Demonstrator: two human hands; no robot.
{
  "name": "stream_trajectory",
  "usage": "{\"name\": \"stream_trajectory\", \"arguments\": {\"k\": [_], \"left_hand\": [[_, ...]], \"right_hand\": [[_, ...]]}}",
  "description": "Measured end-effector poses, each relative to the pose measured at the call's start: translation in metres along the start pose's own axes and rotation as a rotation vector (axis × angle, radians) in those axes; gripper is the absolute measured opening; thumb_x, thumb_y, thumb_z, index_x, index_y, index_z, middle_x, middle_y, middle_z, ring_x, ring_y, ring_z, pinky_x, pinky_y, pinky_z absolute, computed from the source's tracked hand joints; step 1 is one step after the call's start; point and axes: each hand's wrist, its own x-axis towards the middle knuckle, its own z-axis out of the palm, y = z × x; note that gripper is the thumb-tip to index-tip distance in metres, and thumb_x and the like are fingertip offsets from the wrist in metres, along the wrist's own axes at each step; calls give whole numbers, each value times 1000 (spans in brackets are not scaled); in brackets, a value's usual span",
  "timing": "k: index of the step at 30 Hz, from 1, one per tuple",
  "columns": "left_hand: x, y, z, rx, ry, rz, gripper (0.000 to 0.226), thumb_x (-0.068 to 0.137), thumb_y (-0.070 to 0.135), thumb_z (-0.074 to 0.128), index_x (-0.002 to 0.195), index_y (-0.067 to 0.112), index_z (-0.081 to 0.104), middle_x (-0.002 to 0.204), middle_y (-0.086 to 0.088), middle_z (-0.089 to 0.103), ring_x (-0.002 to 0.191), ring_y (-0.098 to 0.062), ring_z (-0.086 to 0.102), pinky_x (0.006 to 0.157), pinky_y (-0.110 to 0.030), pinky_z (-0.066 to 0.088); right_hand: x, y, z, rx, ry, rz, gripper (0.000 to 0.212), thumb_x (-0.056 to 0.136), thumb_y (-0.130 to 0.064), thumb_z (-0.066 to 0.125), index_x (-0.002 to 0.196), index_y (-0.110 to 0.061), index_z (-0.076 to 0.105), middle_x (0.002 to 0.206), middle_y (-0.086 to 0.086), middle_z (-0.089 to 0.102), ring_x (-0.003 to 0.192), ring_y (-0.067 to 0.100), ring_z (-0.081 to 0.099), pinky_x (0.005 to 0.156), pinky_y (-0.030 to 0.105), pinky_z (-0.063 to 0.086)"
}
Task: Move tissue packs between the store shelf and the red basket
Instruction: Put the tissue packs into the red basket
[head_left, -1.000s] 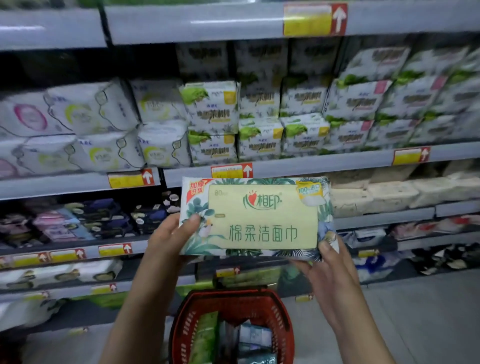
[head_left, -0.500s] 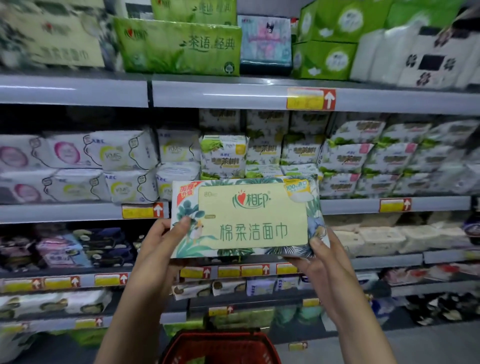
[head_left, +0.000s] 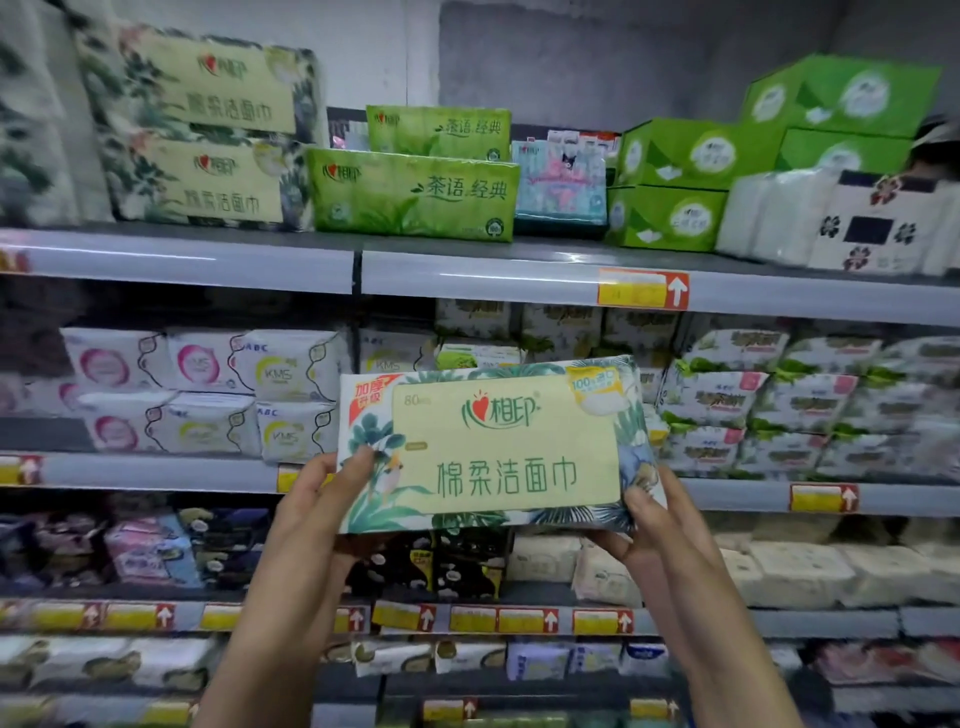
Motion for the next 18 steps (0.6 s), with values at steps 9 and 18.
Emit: {"name": "stream_trajectory", "arguments": {"k": [9,18], "left_hand": [[-11,12,-9,16,46,70,49,66,43,65,106,14,63,100,-4,74,86,-15,71,67,-26,59],[-39,-1,-28,119,162,4,36,72,41,61,91,11,57,86,-2,75,83,-19,72,75,-38,57]], "right_hand": [[-3,4,16,-7,-70,-1,122,36,-61,88,141,-24,39,129,-1,62,113,18,62,95,43,51],[-16,27,12,59,-99,133,104,33,-60,90,127,-30,55,123,-2,66,113,22,61,95,45,48]]}}
